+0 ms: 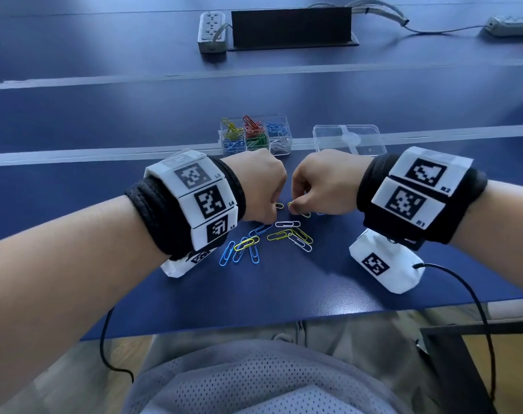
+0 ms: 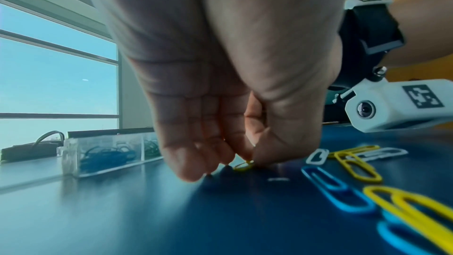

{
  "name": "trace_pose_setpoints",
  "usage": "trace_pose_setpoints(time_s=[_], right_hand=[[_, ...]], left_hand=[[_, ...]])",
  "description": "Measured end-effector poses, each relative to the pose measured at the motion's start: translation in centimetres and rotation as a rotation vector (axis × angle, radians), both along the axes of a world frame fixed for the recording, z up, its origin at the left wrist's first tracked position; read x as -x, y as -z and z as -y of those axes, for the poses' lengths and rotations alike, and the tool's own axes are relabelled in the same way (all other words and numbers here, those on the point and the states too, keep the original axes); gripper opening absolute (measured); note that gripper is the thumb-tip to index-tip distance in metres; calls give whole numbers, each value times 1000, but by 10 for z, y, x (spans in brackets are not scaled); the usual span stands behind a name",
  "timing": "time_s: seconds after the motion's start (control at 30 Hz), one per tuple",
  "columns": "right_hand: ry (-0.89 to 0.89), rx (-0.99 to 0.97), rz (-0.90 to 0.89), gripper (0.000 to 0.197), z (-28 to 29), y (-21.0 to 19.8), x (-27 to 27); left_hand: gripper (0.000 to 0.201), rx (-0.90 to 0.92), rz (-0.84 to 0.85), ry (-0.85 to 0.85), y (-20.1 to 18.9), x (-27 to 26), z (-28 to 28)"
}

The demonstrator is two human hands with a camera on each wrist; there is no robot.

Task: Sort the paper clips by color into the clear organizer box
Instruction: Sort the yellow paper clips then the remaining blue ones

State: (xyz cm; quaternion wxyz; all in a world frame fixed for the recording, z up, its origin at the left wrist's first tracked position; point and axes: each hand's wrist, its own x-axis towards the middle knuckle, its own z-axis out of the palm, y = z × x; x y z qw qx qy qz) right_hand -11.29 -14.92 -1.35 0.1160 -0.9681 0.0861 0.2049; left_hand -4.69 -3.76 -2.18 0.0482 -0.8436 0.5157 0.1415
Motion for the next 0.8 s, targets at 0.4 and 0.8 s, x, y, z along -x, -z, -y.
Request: trace_pose_setpoints(time_s=[0.4, 0.8], right_hand=[[193, -418, -43, 27, 10, -4, 19], [3, -41, -4, 19, -7, 4, 38]], left_hand=[[24, 165, -227, -117, -11, 0, -21], [12, 70, -276, -242, -12, 7, -56]])
